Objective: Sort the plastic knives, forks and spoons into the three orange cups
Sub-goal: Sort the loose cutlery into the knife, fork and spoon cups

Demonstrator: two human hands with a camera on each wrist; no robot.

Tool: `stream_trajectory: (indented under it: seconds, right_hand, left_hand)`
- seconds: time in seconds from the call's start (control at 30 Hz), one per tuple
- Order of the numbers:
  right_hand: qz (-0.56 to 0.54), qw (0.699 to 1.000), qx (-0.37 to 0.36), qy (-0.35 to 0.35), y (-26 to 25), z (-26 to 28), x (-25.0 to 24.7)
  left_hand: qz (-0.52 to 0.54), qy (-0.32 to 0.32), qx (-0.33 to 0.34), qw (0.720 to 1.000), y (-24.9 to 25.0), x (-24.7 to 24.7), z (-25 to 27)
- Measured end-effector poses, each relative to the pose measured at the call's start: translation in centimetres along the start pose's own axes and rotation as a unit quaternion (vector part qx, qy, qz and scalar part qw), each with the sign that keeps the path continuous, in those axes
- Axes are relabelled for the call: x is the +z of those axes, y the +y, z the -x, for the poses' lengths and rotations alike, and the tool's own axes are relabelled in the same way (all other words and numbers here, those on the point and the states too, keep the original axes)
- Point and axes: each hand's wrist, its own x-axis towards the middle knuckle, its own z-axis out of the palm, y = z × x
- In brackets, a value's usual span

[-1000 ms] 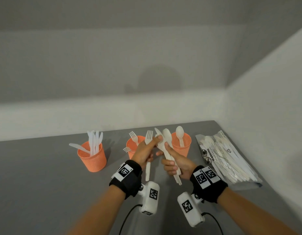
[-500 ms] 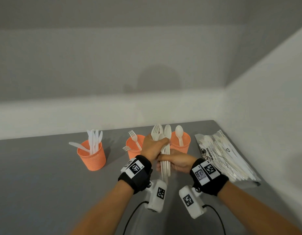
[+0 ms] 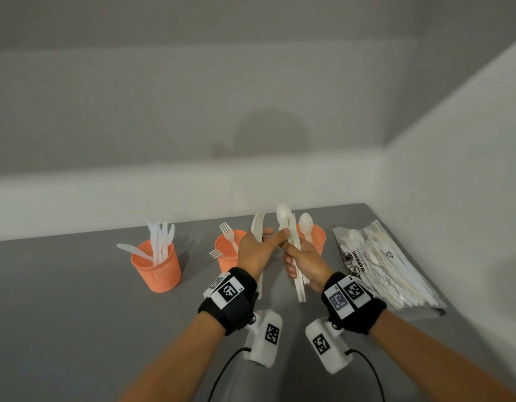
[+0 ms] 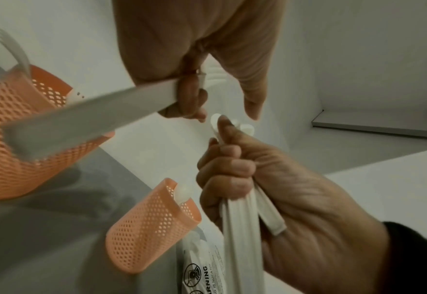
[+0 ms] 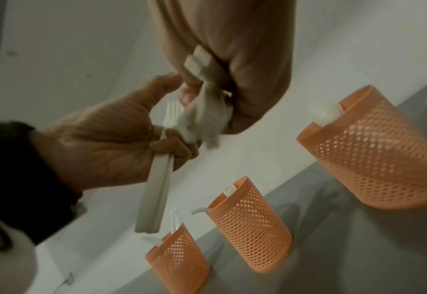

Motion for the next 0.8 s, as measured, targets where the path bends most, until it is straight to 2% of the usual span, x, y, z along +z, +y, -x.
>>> stream_trajectory:
  seconds: [0.17, 0.33, 0.43, 0.63, 0.7, 0.8]
  right_hand:
    - [0.035, 0.999, -0.025, -0.013, 0.2, 0.1, 0.5]
    - [-0.005, 0.999, -0.024, -0.028, -0.1, 0.3, 0.1]
    - [-0.008, 0.999, -0.024, -0.024, -0.2, 0.2, -0.2]
    - [0.068, 0.996, -0.045, -0.040, 0.3, -0.1, -0.4]
    - [0.067, 0.996, -0.041, -0.048, 0.5, -0.2, -0.5]
    - [0.051, 0.998, -0.013, -0.024, 1.0, -0.9, -0.9]
  left_hand:
    - [-0.003, -0.030, -0.007, 1.000, 0.0, 0.3, 0.6]
    - [-0.003, -0.016, -0.023, 1.000, 0.2, 0.4, 0.2]
    - [0.040, -0.008, -0.035, 0.999, 0.5, 0.8, 0.2]
    - [0.045, -0.048, -0.017, 0.998, -0.7, 1.2, 0.2]
    - [0.043, -0.025, -0.026, 0.998, -1.0, 1.1, 0.1]
    - [0.058, 0.053, -0.048, 0.996, -1.1, 0.1, -0.8]
